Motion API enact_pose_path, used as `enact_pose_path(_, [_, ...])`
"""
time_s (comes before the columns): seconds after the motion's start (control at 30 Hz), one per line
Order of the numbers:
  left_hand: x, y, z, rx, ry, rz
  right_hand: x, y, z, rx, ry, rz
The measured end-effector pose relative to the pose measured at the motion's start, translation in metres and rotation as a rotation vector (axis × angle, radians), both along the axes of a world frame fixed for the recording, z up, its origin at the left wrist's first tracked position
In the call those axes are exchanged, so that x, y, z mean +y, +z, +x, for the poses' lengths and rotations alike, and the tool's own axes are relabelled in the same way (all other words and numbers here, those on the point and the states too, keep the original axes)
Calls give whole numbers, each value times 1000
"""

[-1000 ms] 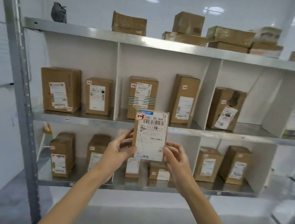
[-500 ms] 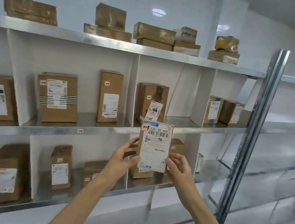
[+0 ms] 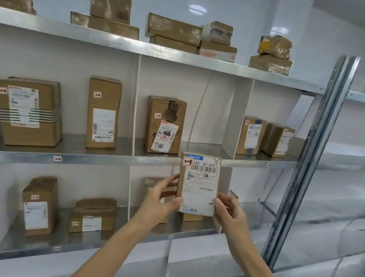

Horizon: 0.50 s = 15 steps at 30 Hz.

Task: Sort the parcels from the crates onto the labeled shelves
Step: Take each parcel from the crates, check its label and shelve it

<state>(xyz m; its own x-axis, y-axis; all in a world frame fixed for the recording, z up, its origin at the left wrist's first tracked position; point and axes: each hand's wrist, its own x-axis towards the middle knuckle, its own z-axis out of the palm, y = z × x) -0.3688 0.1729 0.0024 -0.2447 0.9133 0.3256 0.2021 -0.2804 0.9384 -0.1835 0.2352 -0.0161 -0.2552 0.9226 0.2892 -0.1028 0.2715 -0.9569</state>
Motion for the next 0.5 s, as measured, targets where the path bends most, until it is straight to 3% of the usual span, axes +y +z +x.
enact_pose_path(0.5, [146,12,-11,-7,-41,49,131,16,-3,-89,-96,67])
